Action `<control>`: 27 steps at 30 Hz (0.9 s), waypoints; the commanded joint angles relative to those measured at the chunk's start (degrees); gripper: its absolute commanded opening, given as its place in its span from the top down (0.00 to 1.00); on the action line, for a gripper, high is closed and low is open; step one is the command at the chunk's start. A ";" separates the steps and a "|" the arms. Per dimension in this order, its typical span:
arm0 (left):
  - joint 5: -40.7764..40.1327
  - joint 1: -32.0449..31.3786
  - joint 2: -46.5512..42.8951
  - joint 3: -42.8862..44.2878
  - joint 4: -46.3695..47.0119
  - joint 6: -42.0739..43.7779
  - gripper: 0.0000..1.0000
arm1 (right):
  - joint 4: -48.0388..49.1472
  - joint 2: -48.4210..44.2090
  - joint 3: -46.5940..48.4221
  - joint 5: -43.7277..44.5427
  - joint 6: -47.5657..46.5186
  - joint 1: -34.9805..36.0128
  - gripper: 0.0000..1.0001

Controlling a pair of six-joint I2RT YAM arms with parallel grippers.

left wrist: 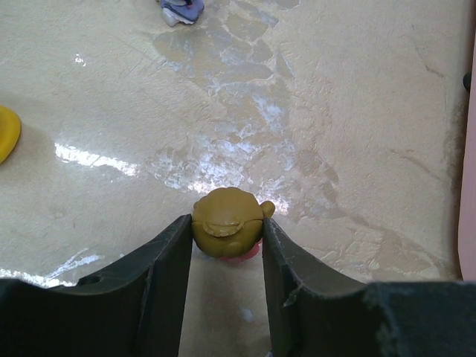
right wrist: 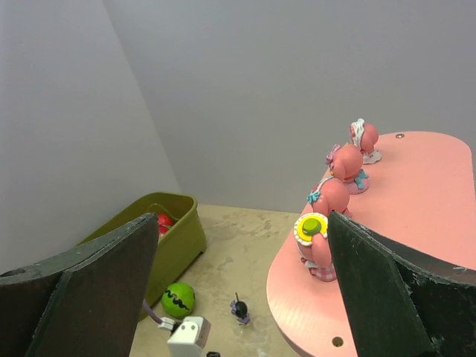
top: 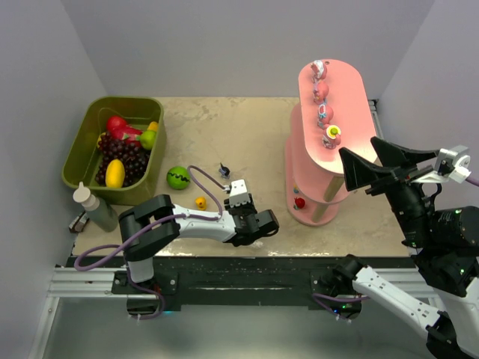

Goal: Place and organize the plastic toys onto the shelf

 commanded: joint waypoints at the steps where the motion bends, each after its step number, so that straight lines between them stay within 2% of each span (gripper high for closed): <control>1: -6.10 0.21 -3.08 -0.42 4.58 6.35 0.69 | 1.18 0.52 -0.39 0.74 -0.38 -0.02 0.01; 5: -5.40 0.56 -6.42 -3.93 15.38 18.48 0.71 | 1.35 0.61 -0.65 0.74 -0.29 -0.02 0.01; 6: -4.52 0.91 -7.82 -4.90 21.32 24.95 0.72 | 1.35 0.70 -0.65 0.83 -0.20 0.07 0.01; 7: -3.91 1.61 -8.53 -6.82 24.60 26.92 0.73 | 1.35 0.70 -0.74 0.83 -0.20 -0.02 0.01; 8: -1.73 1.97 -9.14 -8.06 27.51 29.55 0.75 | 1.35 0.87 -0.74 0.83 -0.20 -0.02 0.01; 9: -0.22 2.40 -10.54 -9.29 34.84 36.45 0.76 | 1.44 0.79 -0.74 0.91 -0.20 -0.02 0.01; 12: 6.89 4.34 -11.70 -12.90 46.65 48.77 0.76 | 1.26 0.78 -0.74 1.09 -0.29 -0.02 0.01; 15: 12.17 5.83 -11.17 -13.43 53.52 58.80 0.76 | 1.26 0.61 -0.65 1.18 -0.29 0.07 0.01; 22: 27.02 13.29 -10.64 -16.42 66.98 69.56 0.75 | 1.35 0.35 -0.56 0.91 0.06 -0.02 0.01; 27: 39.94 17.43 -7.14 -14.59 73.76 78.87 0.74 | 1.97 0.78 -1.09 1.00 0.24 -0.02 0.01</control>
